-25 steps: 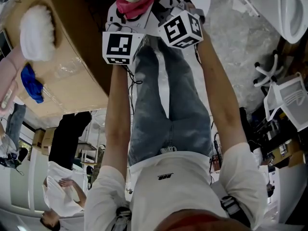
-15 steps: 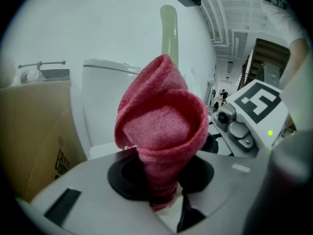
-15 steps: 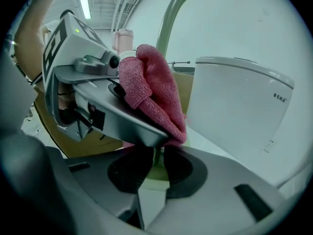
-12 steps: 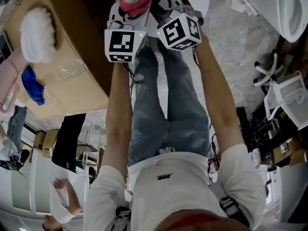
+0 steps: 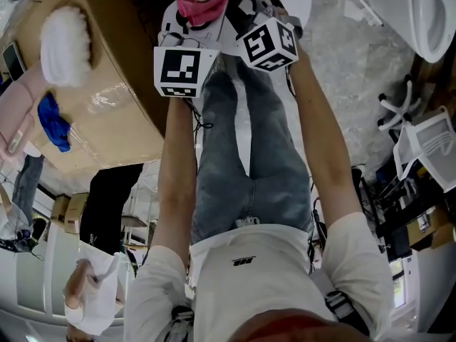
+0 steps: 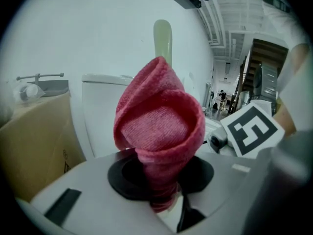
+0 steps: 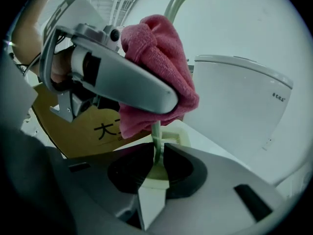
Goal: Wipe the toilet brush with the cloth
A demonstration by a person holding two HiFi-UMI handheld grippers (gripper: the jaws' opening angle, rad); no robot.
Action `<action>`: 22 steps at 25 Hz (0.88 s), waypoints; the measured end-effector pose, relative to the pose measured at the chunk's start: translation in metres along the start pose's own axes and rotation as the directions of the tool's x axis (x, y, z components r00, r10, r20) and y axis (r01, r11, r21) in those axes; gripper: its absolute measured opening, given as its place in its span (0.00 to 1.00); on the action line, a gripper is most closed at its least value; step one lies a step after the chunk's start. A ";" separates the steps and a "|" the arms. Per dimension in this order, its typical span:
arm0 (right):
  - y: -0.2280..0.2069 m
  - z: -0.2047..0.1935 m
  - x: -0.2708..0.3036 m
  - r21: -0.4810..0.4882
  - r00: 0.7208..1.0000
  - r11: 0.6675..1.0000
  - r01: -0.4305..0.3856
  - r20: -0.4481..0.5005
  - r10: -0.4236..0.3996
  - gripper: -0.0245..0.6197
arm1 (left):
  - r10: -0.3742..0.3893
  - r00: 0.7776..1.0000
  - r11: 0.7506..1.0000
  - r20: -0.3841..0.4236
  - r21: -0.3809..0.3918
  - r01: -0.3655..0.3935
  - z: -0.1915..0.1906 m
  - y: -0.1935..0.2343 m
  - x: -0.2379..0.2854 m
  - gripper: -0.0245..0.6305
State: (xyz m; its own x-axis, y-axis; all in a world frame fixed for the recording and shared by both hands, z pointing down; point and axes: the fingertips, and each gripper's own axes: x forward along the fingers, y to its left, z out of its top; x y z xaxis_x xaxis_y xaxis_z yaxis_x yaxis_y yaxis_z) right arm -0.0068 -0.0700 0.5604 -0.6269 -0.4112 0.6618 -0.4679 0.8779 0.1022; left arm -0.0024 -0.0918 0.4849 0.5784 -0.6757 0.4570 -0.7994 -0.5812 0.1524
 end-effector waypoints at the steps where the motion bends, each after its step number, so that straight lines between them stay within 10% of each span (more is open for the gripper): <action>1: 0.000 0.000 0.000 0.000 1.000 1.000 -0.001 -0.004 0.001 0.13 | -0.002 1.000 1.000 0.005 0.003 0.002 0.004 0.000 -0.002 0.22; 22: 0.001 0.001 0.003 -0.005 0.999 1.000 0.000 -0.041 0.000 0.13 | -0.048 0.991 0.999 0.124 0.020 0.046 0.112 0.001 -0.041 0.25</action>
State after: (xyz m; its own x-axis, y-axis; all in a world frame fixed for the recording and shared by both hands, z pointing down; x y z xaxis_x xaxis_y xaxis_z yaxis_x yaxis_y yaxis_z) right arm -0.0100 -0.0706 0.5616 -0.6006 -0.4006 0.6919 -0.4645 0.8792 0.1059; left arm -0.0082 -0.1153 0.3685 0.6315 -0.6982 0.3372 -0.7688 -0.6202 0.1558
